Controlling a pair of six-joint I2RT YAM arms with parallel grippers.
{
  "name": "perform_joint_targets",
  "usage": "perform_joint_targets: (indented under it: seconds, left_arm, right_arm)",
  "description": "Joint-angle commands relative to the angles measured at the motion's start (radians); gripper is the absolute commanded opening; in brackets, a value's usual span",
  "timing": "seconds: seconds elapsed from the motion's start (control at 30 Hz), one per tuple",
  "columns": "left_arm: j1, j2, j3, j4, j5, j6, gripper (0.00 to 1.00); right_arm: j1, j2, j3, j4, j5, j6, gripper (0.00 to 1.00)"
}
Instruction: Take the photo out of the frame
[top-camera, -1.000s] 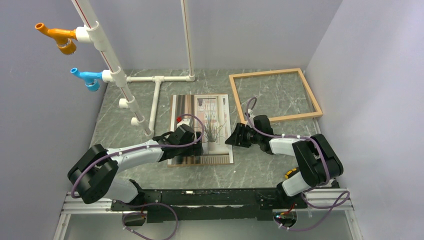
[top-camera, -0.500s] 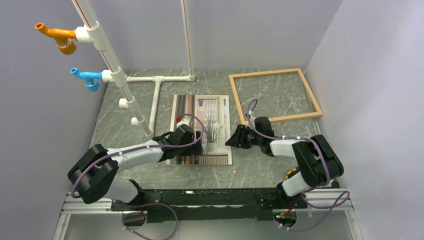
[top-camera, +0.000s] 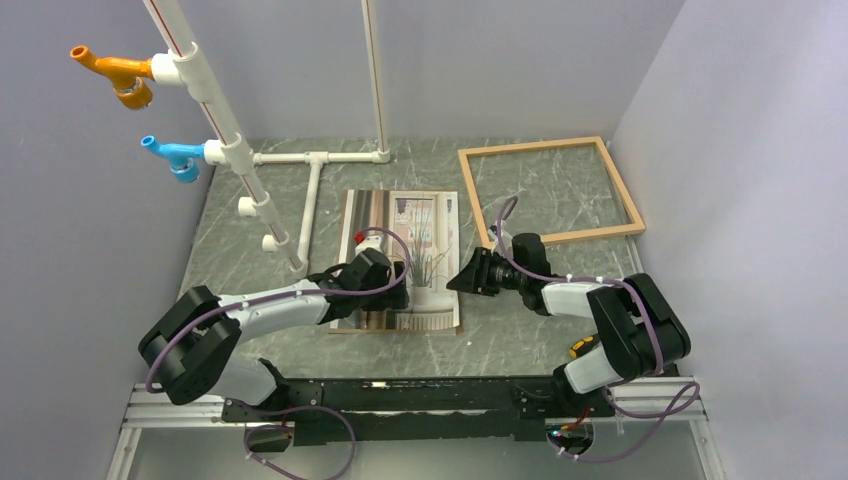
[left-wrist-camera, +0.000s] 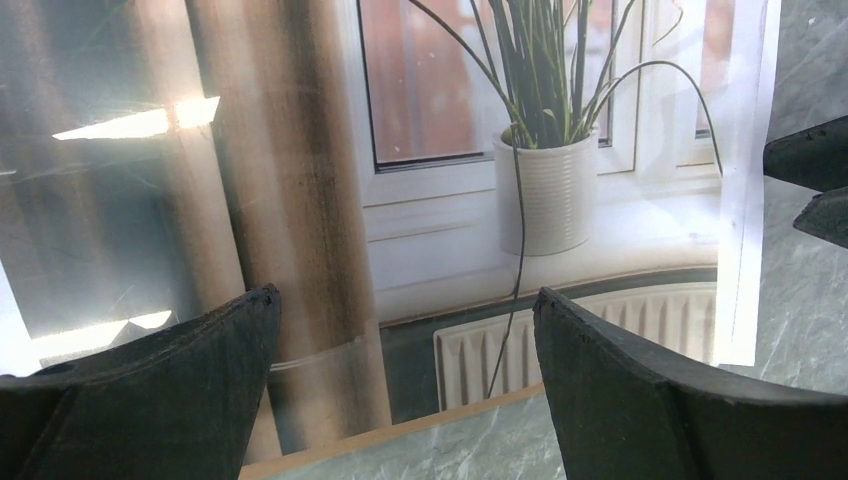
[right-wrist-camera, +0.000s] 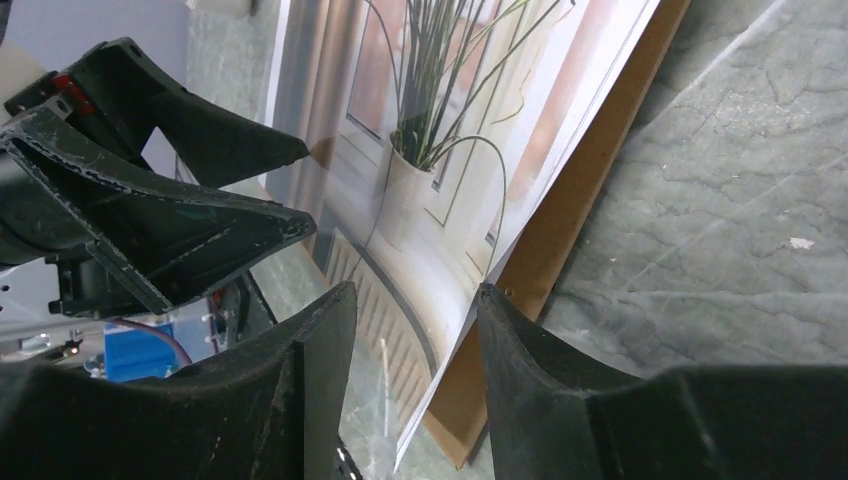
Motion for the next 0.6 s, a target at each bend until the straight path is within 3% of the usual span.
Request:
perform_joint_targets:
  seconds: [0.0,0.13,0.4,0.57]
  left_arm:
    - [-0.014,0.038,-0.015,-0.003,0.046,-0.026,0.99]
    - [-0.02,0.024,0.009,-0.037,0.035,-0.013,0.99]
    - [-0.026,0.011,0.01,-0.036,0.032,-0.012,0.99]
    - [-0.03,0.014,0.009,-0.035,0.034,-0.013,0.99]
  right_arm:
    - [0.012,0.011,0.019,0.109,-0.091,0.035,0.5]
    - [0.012,0.037,0.001,0.084,-0.031,0.07,0.5]
    - [0.011,0.136,-0.063,0.288,-0.083,0.199,0.5]
    - [0.014,0.119,-0.083,0.251,-0.043,0.191,0.47]
